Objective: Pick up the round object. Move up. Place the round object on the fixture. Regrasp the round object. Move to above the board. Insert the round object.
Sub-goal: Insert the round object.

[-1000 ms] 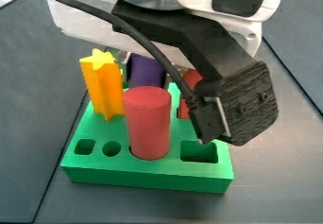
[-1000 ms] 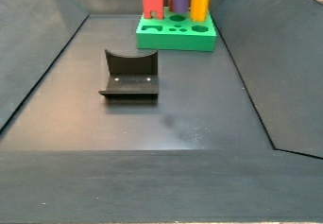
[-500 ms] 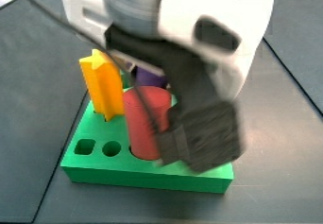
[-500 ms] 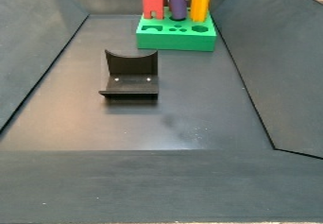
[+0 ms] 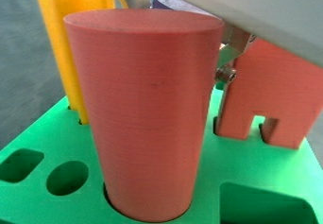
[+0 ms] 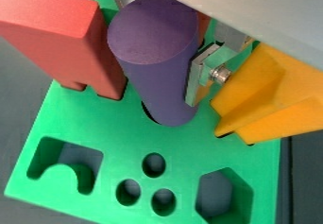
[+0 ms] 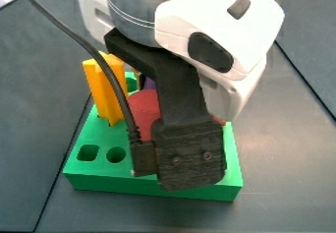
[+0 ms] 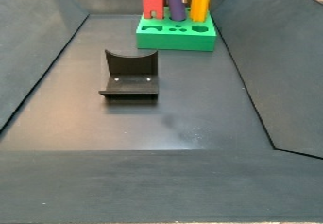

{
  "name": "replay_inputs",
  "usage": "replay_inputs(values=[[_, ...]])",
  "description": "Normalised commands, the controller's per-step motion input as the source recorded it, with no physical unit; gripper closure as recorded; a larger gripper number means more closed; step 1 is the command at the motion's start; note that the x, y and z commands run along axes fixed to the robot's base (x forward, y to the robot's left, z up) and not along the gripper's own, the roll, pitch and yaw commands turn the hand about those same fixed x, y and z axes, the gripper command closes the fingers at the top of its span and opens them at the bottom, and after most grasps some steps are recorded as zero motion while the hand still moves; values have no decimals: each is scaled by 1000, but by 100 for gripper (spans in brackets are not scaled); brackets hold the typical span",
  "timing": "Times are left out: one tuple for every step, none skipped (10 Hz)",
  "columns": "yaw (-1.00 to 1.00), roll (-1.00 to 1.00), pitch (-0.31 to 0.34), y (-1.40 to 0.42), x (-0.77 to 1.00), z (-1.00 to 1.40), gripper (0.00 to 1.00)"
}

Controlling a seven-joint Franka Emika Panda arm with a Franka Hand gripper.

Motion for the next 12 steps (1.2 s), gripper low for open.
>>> replay_inputs(values=[[-509,-500,84,0,0,-17,100],[-446,-500,29,0,49,0,100],[-360,-460,0,226,69,-183,100],[-326,-259,-44,300,0,-583,100],[-223,-223,-67,309,0,-674,100],[6,-166,127,137,206,-409,100],[0,-207,500,149,0,0,100],[-131,-240,500,171,46,0,100],[-231,-384,500,0,109,26,100],[-340,-500,231,0,174,157,100],[-354,-500,40,0,163,146,100],[-331,-500,-189,123,89,0,100]])
